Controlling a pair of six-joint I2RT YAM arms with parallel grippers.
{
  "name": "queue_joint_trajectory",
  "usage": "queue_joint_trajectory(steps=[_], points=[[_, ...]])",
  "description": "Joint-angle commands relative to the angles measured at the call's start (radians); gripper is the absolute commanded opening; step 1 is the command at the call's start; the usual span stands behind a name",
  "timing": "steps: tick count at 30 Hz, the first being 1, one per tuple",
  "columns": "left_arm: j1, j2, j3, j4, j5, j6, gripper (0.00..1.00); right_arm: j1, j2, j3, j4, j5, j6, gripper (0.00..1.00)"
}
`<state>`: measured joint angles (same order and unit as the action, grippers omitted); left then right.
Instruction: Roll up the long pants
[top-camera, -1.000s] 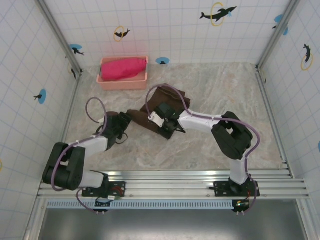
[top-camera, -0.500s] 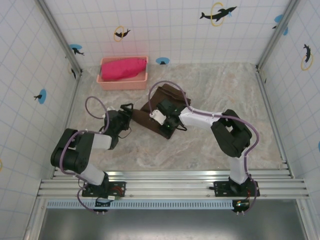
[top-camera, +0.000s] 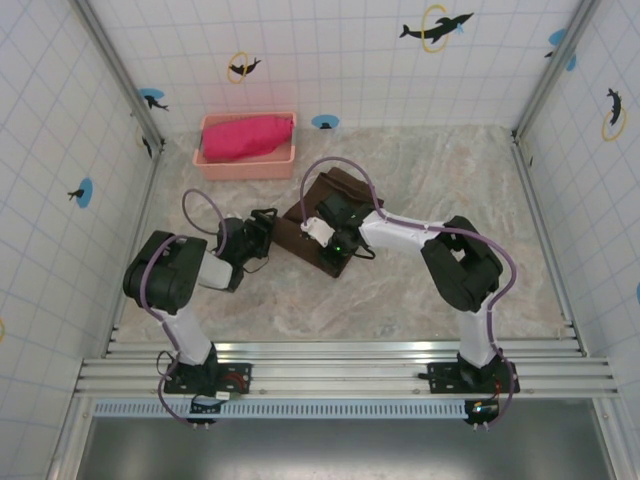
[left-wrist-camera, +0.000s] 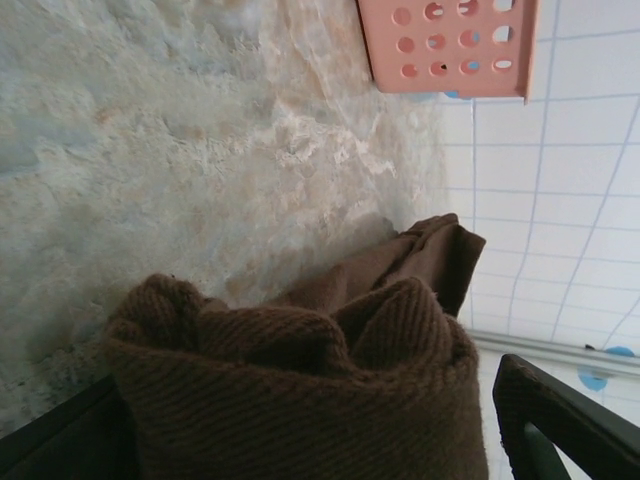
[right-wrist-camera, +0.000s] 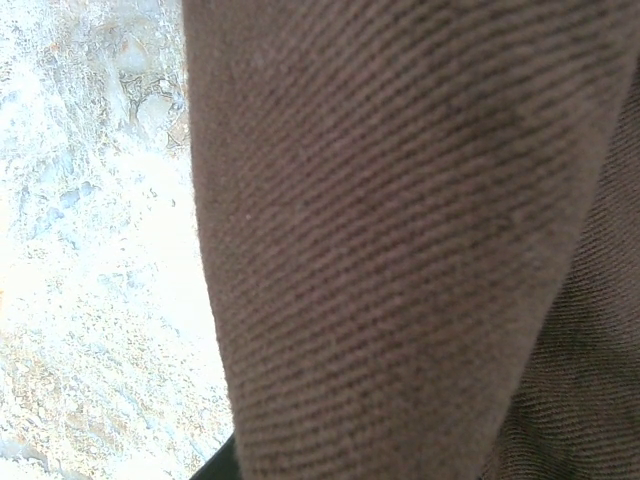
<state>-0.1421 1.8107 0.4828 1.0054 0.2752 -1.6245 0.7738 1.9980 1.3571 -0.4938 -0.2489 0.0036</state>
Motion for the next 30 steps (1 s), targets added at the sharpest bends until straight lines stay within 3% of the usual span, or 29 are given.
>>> queue_joint_trajectory(steps=[1, 4, 7, 10, 16, 17, 19, 20, 25, 26, 27, 28, 30], points=[[-0.005, 0.026, 0.011, 0.068, 0.048, -0.009, 0.86, 0.005, 0.139, -0.073, -0.134, 0.012, 0.012, 0.00], [-0.007, 0.021, 0.026, 0.042, 0.057, 0.007, 0.84, 0.002, 0.148, -0.065, -0.136, 0.009, 0.009, 0.00], [-0.007, 0.020, 0.047, 0.021, 0.070, 0.021, 0.71, -0.001, 0.158, -0.051, -0.140, 0.007, 0.006, 0.00], [-0.007, 0.030, 0.058, 0.020, 0.093, 0.028, 0.66, -0.004, 0.169, -0.037, -0.142, 0.006, 0.002, 0.00], [-0.007, 0.032, 0.044, 0.019, 0.130, 0.044, 0.67, -0.011, 0.180, -0.019, -0.146, 0.006, -0.005, 0.00], [-0.007, 0.031, 0.044, 0.018, 0.138, 0.049, 0.59, -0.014, 0.182, -0.017, -0.145, 0.005, -0.005, 0.00], [-0.007, 0.039, 0.048, 0.026, 0.170, 0.064, 0.24, -0.019, 0.183, -0.014, -0.145, 0.007, -0.005, 0.00], [-0.007, 0.047, 0.055, 0.027, 0.190, 0.070, 0.00, -0.021, 0.183, -0.013, -0.145, 0.008, -0.007, 0.00], [-0.010, 0.017, 0.037, -0.059, 0.209, 0.100, 0.00, -0.031, 0.172, -0.013, -0.146, 0.031, -0.006, 0.00], [-0.011, -0.004, 0.040, -0.118, 0.216, 0.124, 0.00, -0.033, 0.165, -0.013, -0.147, 0.039, -0.007, 0.13], [-0.010, -0.032, 0.043, -0.183, 0.218, 0.150, 0.00, -0.034, 0.155, -0.016, -0.147, 0.049, -0.007, 0.36], [-0.012, -0.061, 0.052, -0.259, 0.218, 0.183, 0.00, -0.036, 0.138, -0.021, -0.148, 0.061, -0.006, 0.54], [-0.015, -0.132, 0.097, -0.485, 0.204, 0.269, 0.00, -0.036, 0.095, -0.035, -0.151, 0.088, -0.004, 0.72]])
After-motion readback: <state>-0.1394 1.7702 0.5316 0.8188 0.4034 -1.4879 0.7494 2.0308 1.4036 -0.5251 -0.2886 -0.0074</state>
